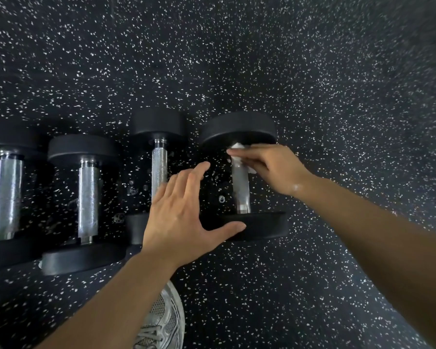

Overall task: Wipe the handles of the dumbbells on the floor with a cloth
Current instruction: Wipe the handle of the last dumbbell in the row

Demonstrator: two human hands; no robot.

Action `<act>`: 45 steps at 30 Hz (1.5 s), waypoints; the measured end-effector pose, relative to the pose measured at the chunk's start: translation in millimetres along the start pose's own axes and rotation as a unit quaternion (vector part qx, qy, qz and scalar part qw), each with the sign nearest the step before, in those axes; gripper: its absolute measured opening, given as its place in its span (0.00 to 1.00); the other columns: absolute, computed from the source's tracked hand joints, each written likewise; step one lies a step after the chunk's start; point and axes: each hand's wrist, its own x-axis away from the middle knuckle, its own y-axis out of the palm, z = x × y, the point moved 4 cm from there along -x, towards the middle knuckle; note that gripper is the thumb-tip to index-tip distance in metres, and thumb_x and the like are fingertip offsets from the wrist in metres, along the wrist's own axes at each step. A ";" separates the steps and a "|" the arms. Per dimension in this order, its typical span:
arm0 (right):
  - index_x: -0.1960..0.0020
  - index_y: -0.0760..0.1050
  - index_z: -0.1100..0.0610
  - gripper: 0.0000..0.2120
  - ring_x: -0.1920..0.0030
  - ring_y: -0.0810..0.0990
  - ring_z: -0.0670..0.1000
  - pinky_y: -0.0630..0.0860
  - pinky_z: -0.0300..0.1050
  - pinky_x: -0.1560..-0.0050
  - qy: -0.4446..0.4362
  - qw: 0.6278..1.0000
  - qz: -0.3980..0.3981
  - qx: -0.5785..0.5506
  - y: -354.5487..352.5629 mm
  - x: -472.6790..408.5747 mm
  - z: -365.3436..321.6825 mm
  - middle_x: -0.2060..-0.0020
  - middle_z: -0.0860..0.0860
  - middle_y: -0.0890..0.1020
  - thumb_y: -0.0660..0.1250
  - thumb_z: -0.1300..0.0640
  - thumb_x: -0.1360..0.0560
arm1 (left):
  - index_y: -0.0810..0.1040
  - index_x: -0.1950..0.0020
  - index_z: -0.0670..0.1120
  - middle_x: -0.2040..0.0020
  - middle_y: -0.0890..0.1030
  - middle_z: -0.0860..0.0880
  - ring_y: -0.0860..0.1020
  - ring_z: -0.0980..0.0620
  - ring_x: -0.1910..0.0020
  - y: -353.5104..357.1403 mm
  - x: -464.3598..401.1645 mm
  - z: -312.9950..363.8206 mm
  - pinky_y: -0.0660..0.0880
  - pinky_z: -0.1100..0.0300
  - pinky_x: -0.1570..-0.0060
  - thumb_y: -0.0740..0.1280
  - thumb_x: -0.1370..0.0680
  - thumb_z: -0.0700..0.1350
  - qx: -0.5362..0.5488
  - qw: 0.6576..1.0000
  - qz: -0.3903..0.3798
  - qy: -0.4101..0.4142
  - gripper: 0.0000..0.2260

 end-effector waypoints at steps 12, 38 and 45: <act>0.33 0.79 0.40 0.15 0.35 0.76 0.33 0.67 0.28 0.32 0.003 0.957 -0.256 -0.138 17.6 32.0 -14.9 0.34 0.37 0.79 0.65 0.52 0.18 | 0.53 0.19 0.56 0.28 0.70 0.57 0.68 0.52 0.26 -1.2 -0.8 2.1 0.59 0.50 0.22 0.50 0.37 0.86 -0.003 1.000 0.001 -0.017 0.53; 0.40 0.80 0.45 0.10 0.61 0.84 0.46 0.81 0.46 0.57 0.136 0.941 0.194 -0.242 21.8 19.5 -3.3 0.57 0.44 0.86 0.67 0.55 0.19 | 0.60 0.21 0.52 0.32 0.73 0.55 0.73 0.52 0.32 -1.9 0.1 4.2 0.67 0.49 0.27 0.55 0.33 0.84 -0.002 1.000 0.026 -0.001 0.50; 0.51 0.82 0.44 0.09 0.60 0.81 0.56 0.77 0.53 0.59 0.136 0.930 0.199 -0.279 16.6 16.4 -13.4 0.60 0.45 0.83 0.68 0.58 0.21 | 0.59 0.21 0.53 0.31 0.73 0.55 0.73 0.51 0.31 -2.0 0.3 3.5 0.66 0.49 0.27 0.54 0.33 0.84 -0.004 1.000 0.024 -0.004 0.51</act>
